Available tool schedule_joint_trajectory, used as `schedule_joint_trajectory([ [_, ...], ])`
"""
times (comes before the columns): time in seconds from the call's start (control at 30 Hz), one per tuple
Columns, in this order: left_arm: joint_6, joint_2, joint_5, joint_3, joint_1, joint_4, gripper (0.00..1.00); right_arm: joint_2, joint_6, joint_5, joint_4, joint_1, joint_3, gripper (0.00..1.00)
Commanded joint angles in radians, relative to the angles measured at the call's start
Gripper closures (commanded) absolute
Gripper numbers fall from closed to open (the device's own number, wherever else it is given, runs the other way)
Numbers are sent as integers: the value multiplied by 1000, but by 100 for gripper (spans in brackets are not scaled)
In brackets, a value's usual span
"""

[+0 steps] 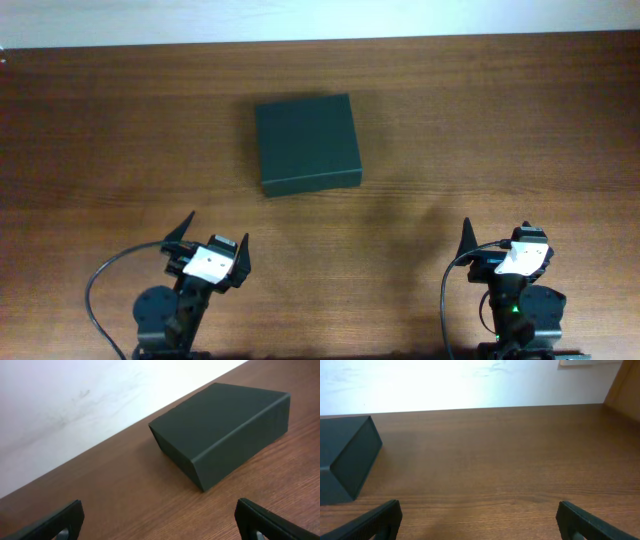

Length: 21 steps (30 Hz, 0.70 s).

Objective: Pack container

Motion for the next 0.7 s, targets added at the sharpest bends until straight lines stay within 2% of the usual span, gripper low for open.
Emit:
schedule_joint_trajectory([
  [0.0, 2, -87, -3, -49, -1, 2, 1, -11, 5, 12, 0, -8, -7, 1],
  [0.2, 2, -163, -20, -81, -2, 11, 1, -11, 5, 12, 0, -8, -7, 1],
  [0.37, -8, -169, -112, -81, -2, 14, 1, -11, 5, 12, 0, -8, -7, 1],
  [0.47, -134, -171, -248, -81, -2, 17, 1, -11, 5, 12, 0, -8, -7, 1],
  [0.53, -304, -171, -378, -81, -1, 0, 1, -11, 5, 12, 0, -8, -7, 1],
  [0.67, -344, -171, -446, -81, -1, 6, 1, -11, 5, 12, 0, -8, -7, 1],
])
